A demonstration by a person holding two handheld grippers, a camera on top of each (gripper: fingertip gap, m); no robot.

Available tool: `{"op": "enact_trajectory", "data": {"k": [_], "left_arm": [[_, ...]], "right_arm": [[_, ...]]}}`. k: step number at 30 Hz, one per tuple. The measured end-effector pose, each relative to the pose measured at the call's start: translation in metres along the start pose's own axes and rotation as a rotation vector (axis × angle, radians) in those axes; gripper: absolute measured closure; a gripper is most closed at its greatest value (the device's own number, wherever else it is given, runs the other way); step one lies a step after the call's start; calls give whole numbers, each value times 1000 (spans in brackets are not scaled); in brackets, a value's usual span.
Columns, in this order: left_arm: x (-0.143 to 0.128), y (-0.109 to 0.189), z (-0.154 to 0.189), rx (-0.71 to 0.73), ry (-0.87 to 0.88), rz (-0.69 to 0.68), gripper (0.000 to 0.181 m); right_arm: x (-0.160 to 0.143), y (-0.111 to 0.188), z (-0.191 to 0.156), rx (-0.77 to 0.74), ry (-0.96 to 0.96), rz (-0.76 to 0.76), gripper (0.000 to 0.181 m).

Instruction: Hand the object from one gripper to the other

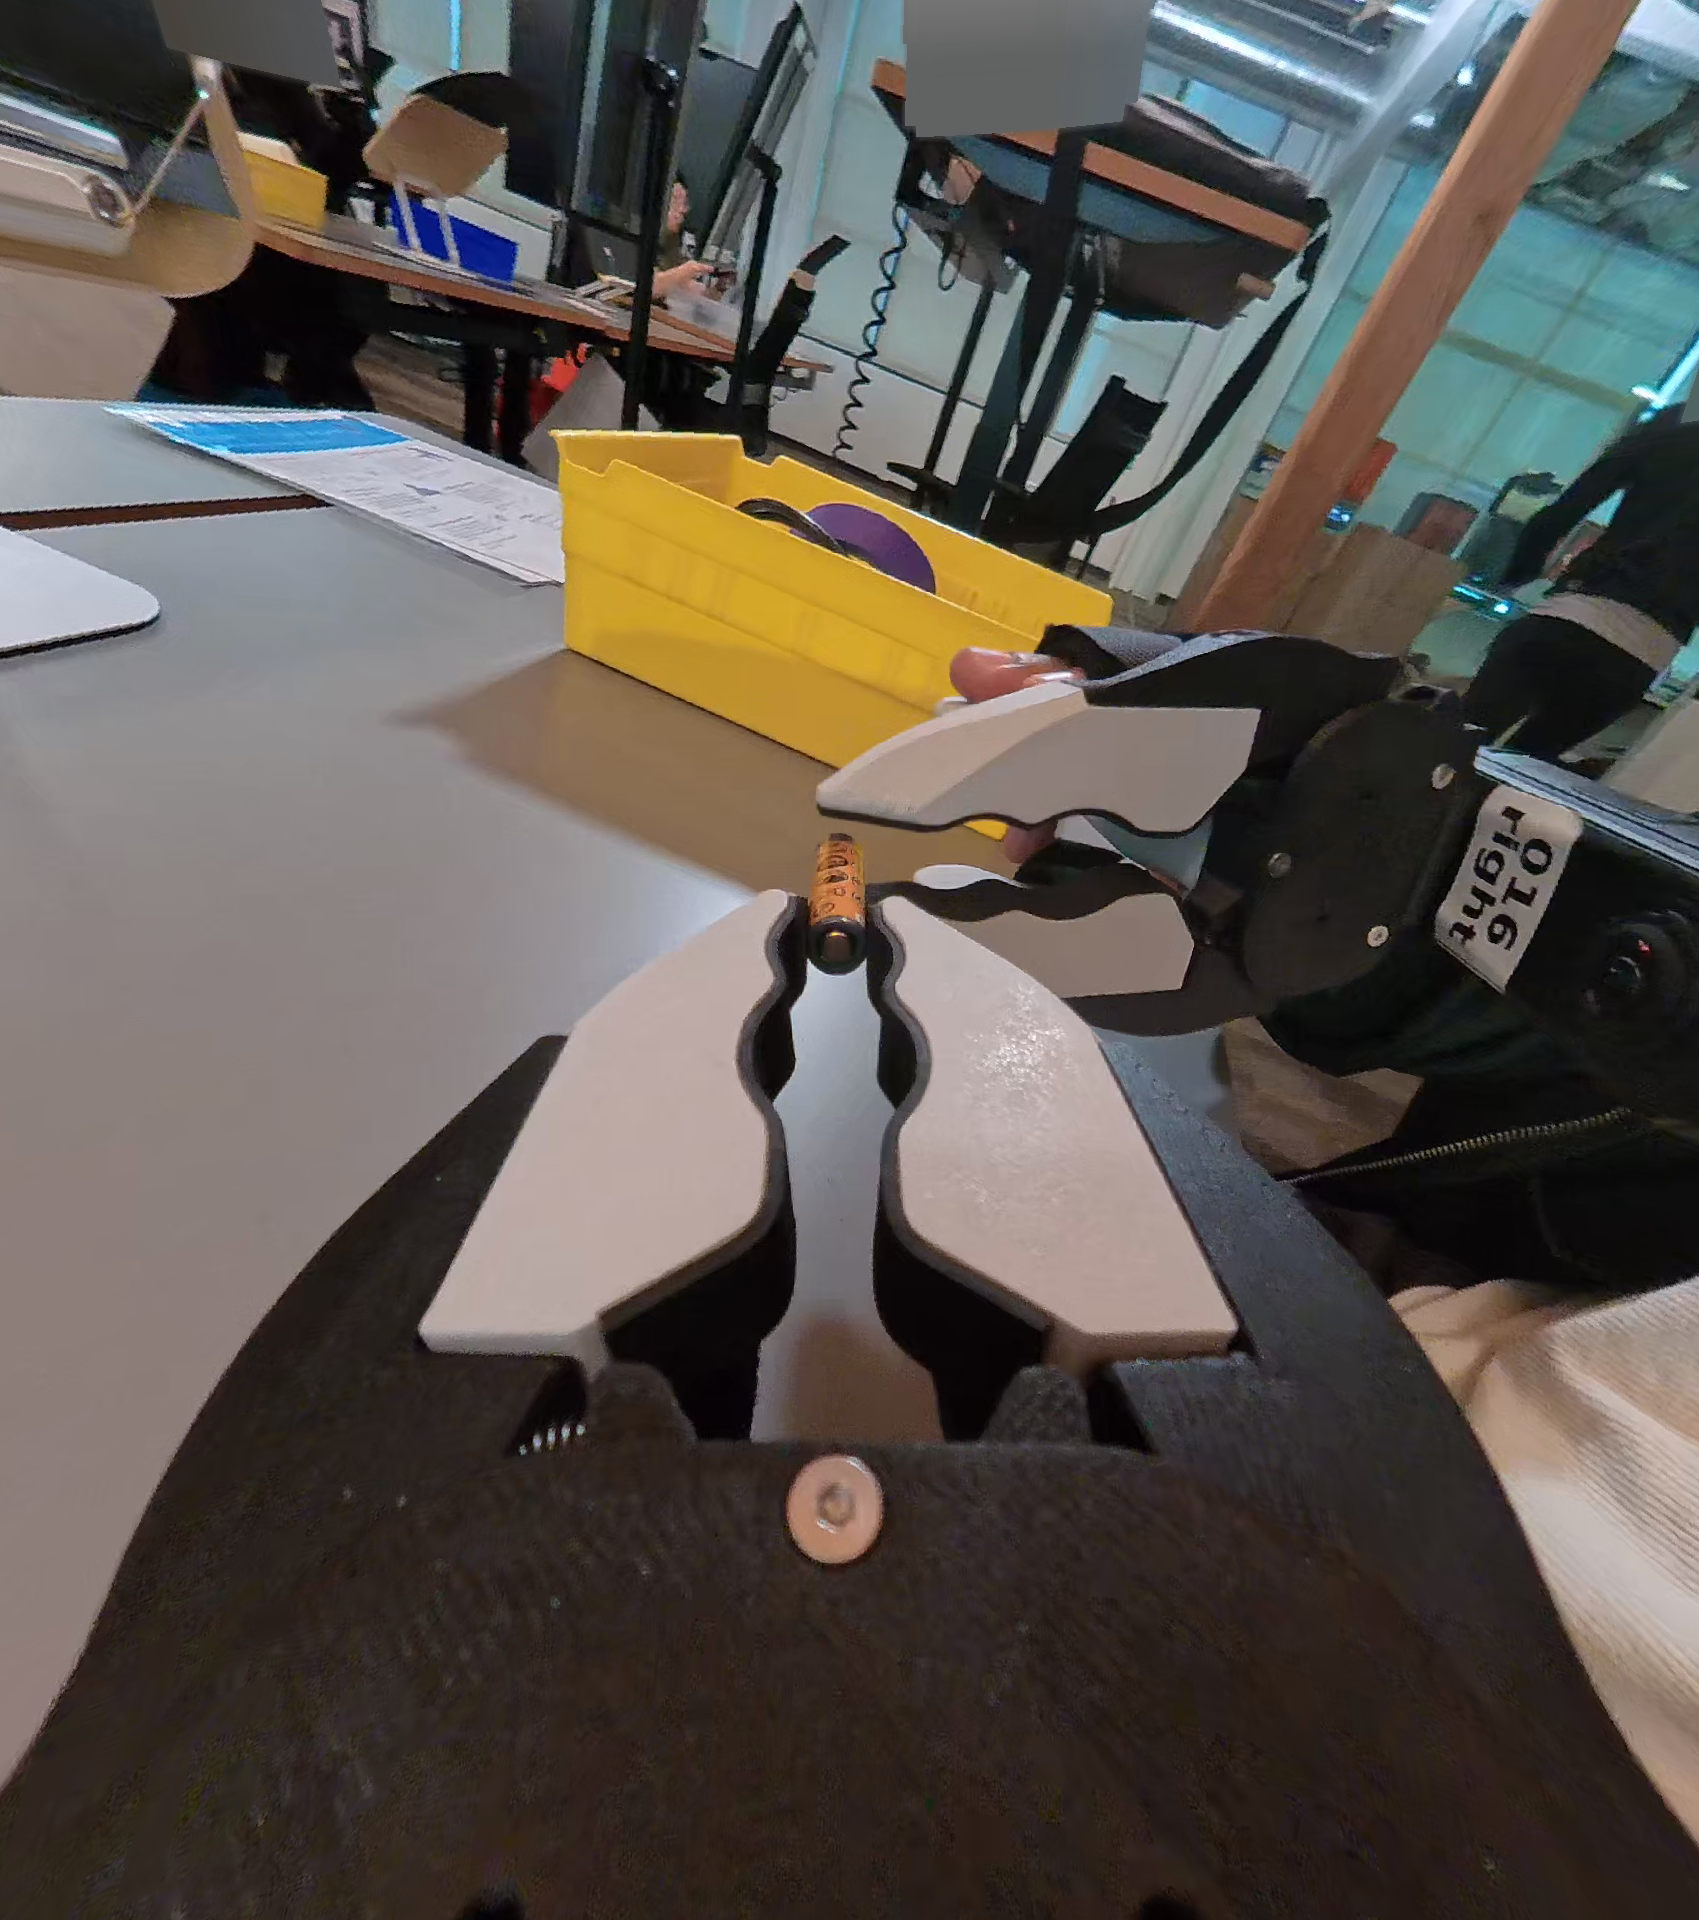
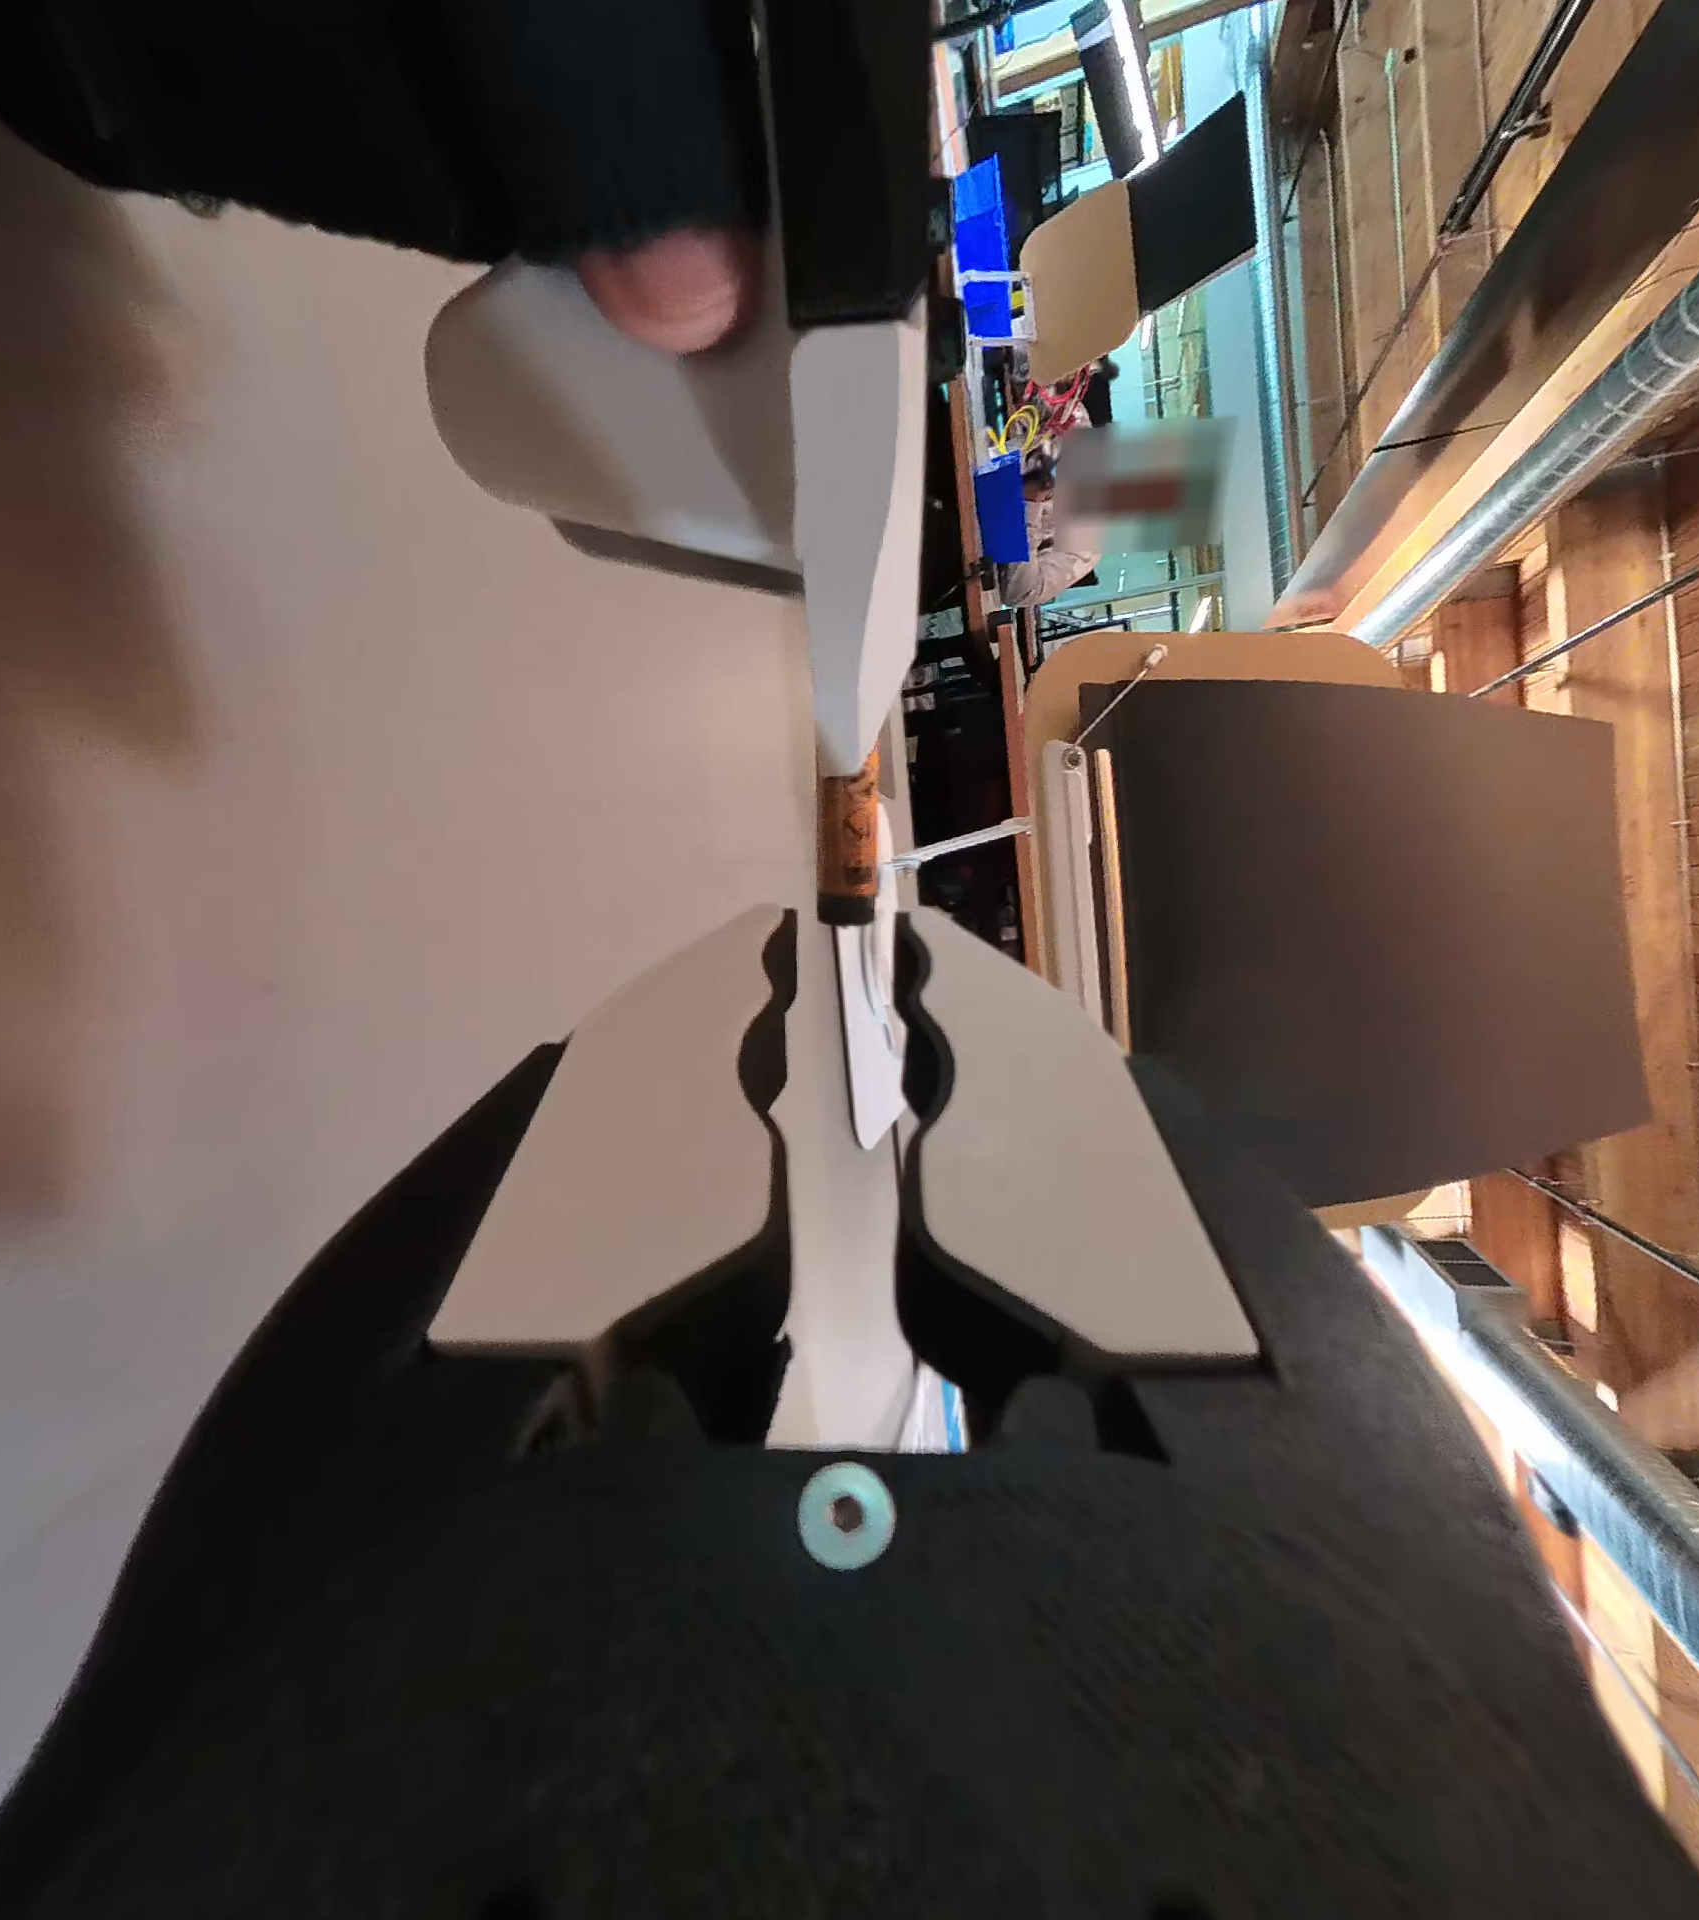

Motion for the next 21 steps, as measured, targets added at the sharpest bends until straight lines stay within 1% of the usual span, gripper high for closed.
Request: {"op": "enact_trajectory", "data": {"k": [4,6,7,10,11,13,14,18,19,20,21], "left_arm": [[-3,-5,3,12,3,-22,170],[-4,-6,6,9,-4,-32,170],[-4,-6,6,10,-12,-30,170],[0,-5,9,-32,-21,3,168],[3,-3,10,-45,-15,35,162],[9,0,10,-56,5,111,146],[11,2,8,-52,16,137,142],[12,8,0,-40,42,161,140],[12,8,-1,-38,45,157,140],[12,8,-2,-37,43,154,140],[11,8,-2,-38,38,150,139]], "right_arm": [[5,-2,-3,8,18,0,162],[7,-1,-4,15,28,-11,170],[7,-1,-4,18,26,-14,170],[6,1,0,21,-47,8,171],[4,0,1,30,-105,19,171],[-5,-1,3,63,-302,59,170],[-10,-1,6,89,-434,107,171],[-34,6,21,235,-1102,464,171],[-43,7,25,259,-1240,516,171],[-53,7,28,259,-1339,533,171],[-61,8,30,243,-1387,545,171]]}}
Point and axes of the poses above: each gripper's, where its closed fingertips meet, y back along the fingers, x out of its top, z = x × y across the jaws, the point moved 6 cm from there along y, back along the fingers, and after that the axes turned 7 degrees about y, right-handed, at the moved point
